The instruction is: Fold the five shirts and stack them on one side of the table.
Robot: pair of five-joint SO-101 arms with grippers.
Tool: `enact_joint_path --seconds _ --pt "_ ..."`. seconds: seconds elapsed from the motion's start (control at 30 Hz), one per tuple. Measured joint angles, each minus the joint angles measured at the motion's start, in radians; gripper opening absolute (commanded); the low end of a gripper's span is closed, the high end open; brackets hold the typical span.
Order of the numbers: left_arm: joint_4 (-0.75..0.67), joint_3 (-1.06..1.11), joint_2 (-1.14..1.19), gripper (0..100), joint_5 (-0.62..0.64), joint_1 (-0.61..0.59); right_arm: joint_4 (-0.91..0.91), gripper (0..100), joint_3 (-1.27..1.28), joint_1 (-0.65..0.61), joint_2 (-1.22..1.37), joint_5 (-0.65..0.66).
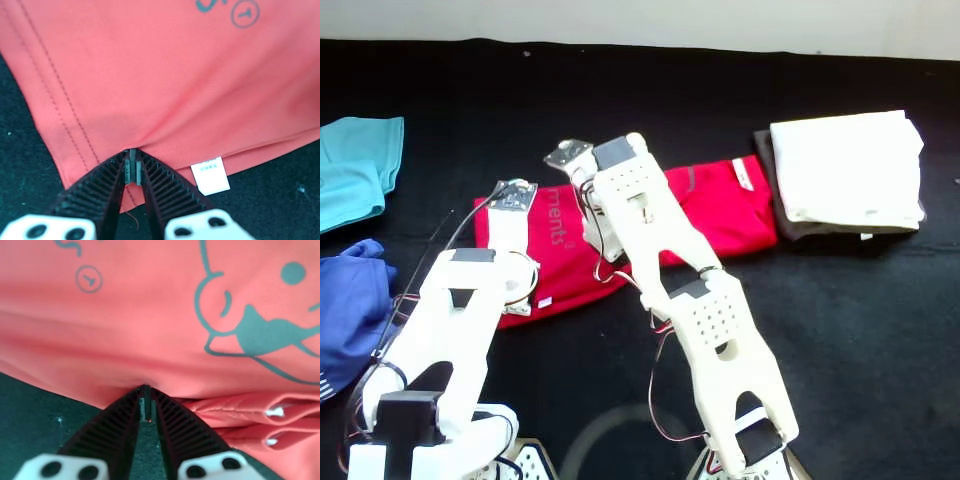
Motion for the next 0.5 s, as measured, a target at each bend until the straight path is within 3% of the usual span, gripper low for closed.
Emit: enact_joint_path --seconds 0.27,0.5 --pt "0.0 0.0 0.0 1 0.0 0.0 0.0 0.5 0.026 0.0 0.0 -0.117" --pt "0.0 0.0 0.0 1 0.0 0.0 0.0 0.5 -0.003 0.0 0.002 -0.137"
